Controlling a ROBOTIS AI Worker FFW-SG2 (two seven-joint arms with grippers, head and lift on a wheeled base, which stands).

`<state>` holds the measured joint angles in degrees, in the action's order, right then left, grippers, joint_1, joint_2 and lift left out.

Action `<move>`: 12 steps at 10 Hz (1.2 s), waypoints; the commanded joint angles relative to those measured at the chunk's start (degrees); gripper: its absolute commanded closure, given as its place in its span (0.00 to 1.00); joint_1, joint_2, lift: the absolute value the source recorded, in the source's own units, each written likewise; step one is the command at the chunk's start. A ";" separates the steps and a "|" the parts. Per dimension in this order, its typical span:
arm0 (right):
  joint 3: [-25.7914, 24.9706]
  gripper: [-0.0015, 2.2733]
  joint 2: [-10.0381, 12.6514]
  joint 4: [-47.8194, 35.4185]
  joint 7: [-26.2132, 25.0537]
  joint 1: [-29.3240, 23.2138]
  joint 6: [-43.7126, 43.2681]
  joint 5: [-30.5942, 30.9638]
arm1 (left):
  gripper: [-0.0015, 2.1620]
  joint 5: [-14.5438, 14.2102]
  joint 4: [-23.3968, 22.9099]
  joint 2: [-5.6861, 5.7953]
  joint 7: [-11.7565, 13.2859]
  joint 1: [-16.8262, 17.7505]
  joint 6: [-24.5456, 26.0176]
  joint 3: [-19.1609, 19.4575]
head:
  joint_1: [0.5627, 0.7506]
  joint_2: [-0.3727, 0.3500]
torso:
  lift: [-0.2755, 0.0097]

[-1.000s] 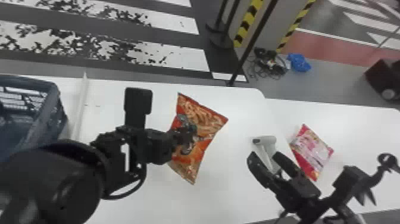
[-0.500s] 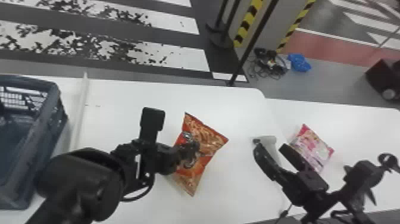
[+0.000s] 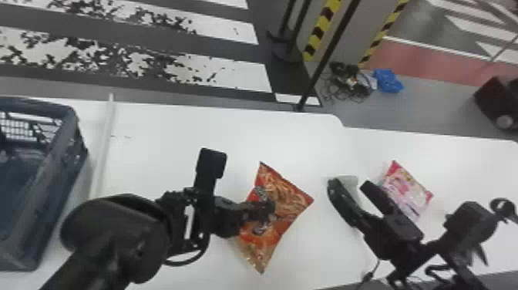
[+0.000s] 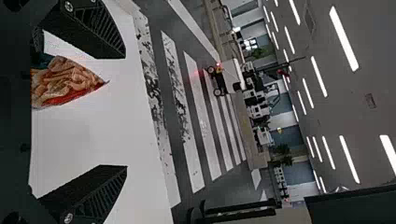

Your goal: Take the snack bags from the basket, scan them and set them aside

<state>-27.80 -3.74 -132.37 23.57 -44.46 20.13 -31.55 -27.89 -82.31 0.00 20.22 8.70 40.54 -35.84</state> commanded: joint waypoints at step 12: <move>-0.41 0.04 -0.39 0.27 0.16 0.69 0.40 -0.18 | 0.02 14.35 -9.00 -0.14 -6.68 -2.46 -3.31 0.95 | 0.70 0.03 | 0.70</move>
<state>-28.17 -4.12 -132.19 23.71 -43.77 20.53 -31.71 -15.05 -89.53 0.00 13.78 7.28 38.43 -35.32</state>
